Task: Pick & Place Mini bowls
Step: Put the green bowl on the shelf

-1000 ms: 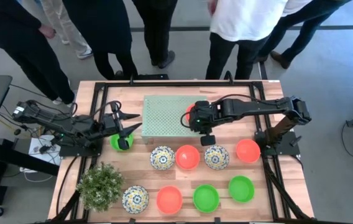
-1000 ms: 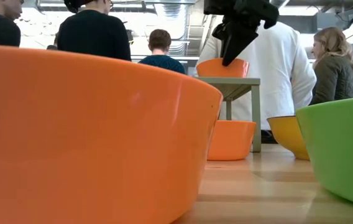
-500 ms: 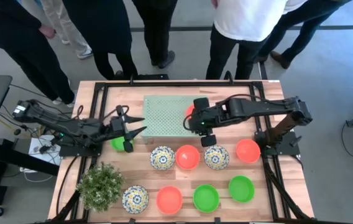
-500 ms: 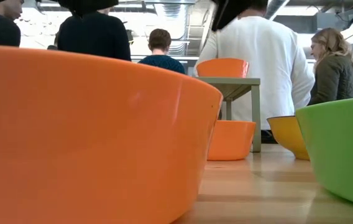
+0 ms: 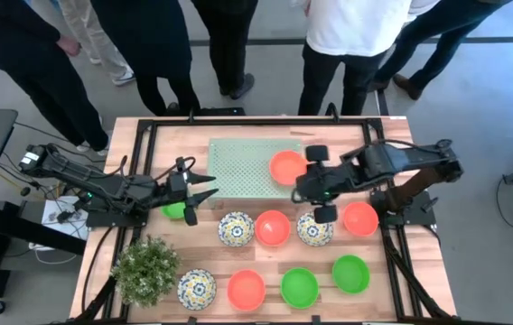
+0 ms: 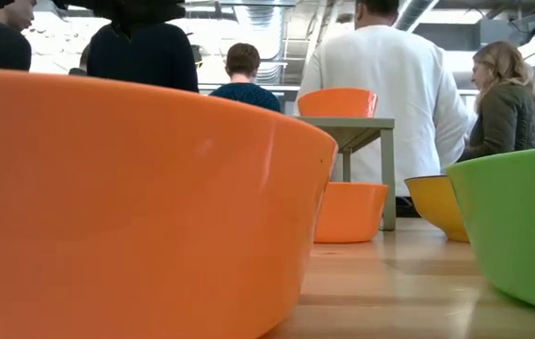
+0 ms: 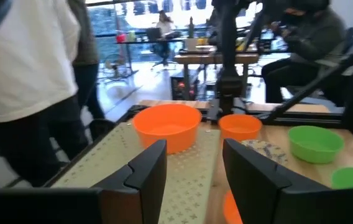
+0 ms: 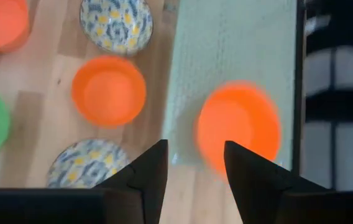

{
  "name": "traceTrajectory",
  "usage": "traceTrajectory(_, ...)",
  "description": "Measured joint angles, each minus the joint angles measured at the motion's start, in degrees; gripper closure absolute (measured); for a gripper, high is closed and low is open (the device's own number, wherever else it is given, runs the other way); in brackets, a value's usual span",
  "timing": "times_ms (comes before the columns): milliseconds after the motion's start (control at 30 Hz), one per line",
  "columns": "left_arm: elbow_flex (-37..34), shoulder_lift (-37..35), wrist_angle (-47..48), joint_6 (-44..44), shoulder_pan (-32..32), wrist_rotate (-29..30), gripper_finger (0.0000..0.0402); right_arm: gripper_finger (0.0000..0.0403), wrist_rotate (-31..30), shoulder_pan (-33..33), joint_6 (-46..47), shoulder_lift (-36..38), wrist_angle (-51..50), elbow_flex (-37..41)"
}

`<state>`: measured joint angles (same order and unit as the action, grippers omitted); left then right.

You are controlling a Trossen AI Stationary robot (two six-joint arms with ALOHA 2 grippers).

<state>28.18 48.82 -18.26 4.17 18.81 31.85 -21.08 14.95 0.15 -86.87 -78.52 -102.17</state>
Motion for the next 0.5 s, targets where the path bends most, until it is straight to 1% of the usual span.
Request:
traceTrajectory(100, 0.0, 0.0, 0.0, 0.0, 0.0, -4.0, 0.0243, 0.0242, -0.1, 2.7, 6.3, 4.9, 2.6, 6.9)
traceTrajectory(167, 0.0, 0.0, 0.0, 0.0, 0.0, -7.7, 0.0243, 0.0237, 0.0, 4.8, 9.3, 9.1, 7.5, 13.6)
traceTrajectory(267, 0.0, 0.3, 0.0, -0.2, 0.0, -12.6, 0.0243, 0.0231, 0.0, 8.0, 12.3, 15.7, 19.0, 25.5)
traceTrajectory(400, 0.0, 3.3, -0.1, -2.9, 0.0, -20.0, 0.0243, 0.0227, 0.0, 11.3, 10.9, 23.3, 36.4, 41.3)
traceTrajectory(433, 0.1, 4.5, -0.2, -3.0, 0.0, -21.1, 0.0243, 0.0227, 0.0, 11.7, 10.6, 24.8, 40.5, 45.0)
traceTrajectory(500, 1.0, 7.0, 0.0, -3.0, 0.1, -21.4, 0.0243, 0.0227, 0.0, 12.6, 10.2, 27.5, 47.3, 51.9)
